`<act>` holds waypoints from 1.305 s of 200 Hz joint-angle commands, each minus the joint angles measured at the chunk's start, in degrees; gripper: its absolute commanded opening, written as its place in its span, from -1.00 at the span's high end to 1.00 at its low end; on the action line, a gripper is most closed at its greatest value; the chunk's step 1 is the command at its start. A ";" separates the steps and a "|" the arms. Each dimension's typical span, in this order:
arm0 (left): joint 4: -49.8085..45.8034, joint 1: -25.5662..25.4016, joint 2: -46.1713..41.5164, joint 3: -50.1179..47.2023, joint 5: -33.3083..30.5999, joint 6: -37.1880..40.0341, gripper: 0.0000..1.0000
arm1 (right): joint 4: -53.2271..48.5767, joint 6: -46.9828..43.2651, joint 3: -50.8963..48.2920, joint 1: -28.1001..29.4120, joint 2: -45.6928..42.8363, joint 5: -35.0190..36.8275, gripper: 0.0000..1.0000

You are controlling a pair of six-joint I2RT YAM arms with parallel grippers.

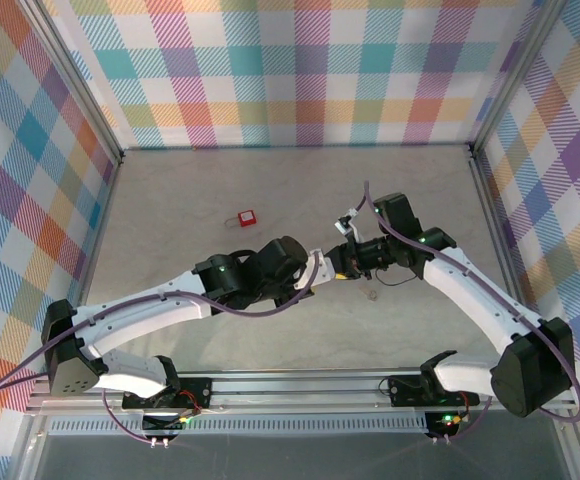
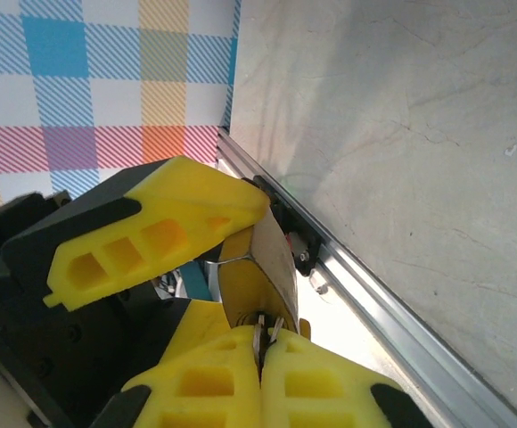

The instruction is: Unlock with the key

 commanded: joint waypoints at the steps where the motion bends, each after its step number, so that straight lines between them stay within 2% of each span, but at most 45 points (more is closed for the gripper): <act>1: 7.69 -3.72 -0.18 -2.28 -8.87 5.53 1.00 | 4.29 5.51 -1.38 0.05 1.04 -3.31 0.92; 21: 11.54 -5.49 -0.59 -4.52 -13.39 7.67 1.00 | 7.16 10.05 -2.84 -0.04 2.11 -5.14 1.00; 61: 20.55 -7.64 -2.32 -10.14 -20.85 12.97 1.00 | 13.73 20.24 -5.46 -1.50 3.57 -8.13 1.00; 109: 28.61 -9.70 -2.14 -14.92 -26.33 18.60 1.00 | 21.98 31.28 -7.84 -1.80 4.73 -8.72 1.00; 127: 29.22 -9.71 -1.77 -15.76 -24.96 18.64 1.00 | 22.06 31.99 -7.88 -1.80 5.27 -8.88 1.00; 149: 26.97 -8.58 -1.71 -15.10 -23.38 15.17 1.00 | 18.79 29.72 -6.87 -1.80 5.03 -8.15 1.00; 180: 21.11 -4.61 -4.48 -13.91 -16.00 7.51 1.00 | 11.57 23.83 -5.59 -1.80 4.63 -5.68 1.00; 209: 19.71 -2.88 -5.62 -14.33 -11.55 3.73 1.00 | 13.61 24.53 -5.93 -1.80 4.13 -5.61 1.00; 231: 18.58 -2.34 -4.55 -13.87 -8.40 1.27 1.00 | 11.87 23.07 -4.42 -1.80 3.77 -5.04 0.87; 261: 15.81 0.25 -3.67 -12.32 -3.50 -3.01 1.00 | 7.41 19.39 -3.29 -2.06 3.77 -2.95 0.95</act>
